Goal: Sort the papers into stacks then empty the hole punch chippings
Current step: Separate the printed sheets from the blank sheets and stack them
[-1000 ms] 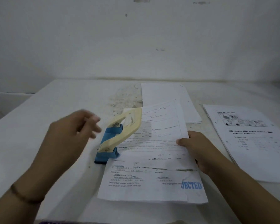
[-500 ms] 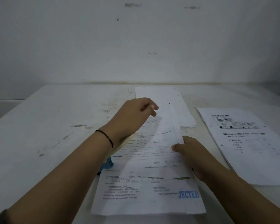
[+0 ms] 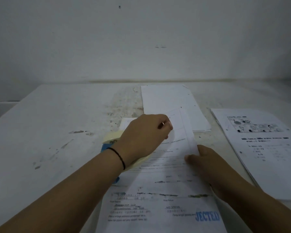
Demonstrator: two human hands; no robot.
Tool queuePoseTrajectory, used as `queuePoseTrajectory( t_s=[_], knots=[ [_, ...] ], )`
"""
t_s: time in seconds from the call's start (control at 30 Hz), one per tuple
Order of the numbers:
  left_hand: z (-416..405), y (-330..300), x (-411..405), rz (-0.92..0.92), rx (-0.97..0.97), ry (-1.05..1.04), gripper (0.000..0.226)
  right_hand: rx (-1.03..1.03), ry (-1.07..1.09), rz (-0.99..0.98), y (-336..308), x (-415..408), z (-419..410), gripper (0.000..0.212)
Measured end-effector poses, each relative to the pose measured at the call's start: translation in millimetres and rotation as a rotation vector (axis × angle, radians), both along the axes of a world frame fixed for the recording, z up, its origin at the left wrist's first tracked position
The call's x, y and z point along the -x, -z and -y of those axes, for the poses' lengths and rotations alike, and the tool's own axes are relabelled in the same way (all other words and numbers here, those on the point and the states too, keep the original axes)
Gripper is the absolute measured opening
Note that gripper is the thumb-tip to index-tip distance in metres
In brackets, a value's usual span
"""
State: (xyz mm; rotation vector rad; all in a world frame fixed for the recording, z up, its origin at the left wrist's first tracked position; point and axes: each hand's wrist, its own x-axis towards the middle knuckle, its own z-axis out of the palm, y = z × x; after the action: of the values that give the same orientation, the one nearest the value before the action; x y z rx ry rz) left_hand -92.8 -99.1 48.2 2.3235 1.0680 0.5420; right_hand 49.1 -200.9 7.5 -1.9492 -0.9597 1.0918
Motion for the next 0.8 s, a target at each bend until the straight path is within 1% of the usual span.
queuePoseTrajectory(
  t_s=[0.1, 0.3, 0.37, 0.43, 0.5, 0.57, 0.73, 0.8],
  knots=[
    [2, 5, -4, -0.104, -0.044, 0.004, 0.030, 0.022, -0.003, 0.036, 0, 0, -2, 0.018],
    [1, 9, -4, -0.118, -0.089, 0.007, 0.033, 0.057, -0.013, 0.097, 4, -3, -5, 0.021],
    [0, 14, -6, -0.091, -0.144, 0.004, 0.029, 0.054, 0.013, 0.068, 7, -4, -6, 0.019],
    [0, 26, -9, -0.058, -0.243, 0.017, 0.023, 0.059, 0.025, 0.049, 7, -6, -6, 0.016],
    [3, 42, -13, -0.147, -0.366, 0.059, 0.029, 0.067, 0.015, 0.023, 7, -7, -6, 0.017],
    [3, 54, -16, -0.245, -0.449, 0.099, 0.035, 0.072, 0.019, 0.010, 7, -8, -8, 0.020],
    [1, 61, -16, -0.269, -0.537, 0.090, 0.037, 0.088, 0.014, -0.008, 9, -9, -9, 0.022],
    [1, 60, -16, -0.280, -0.523, 0.096, 0.038, 0.083, 0.011, -0.012, 10, -8, -9, 0.021]
  ],
)
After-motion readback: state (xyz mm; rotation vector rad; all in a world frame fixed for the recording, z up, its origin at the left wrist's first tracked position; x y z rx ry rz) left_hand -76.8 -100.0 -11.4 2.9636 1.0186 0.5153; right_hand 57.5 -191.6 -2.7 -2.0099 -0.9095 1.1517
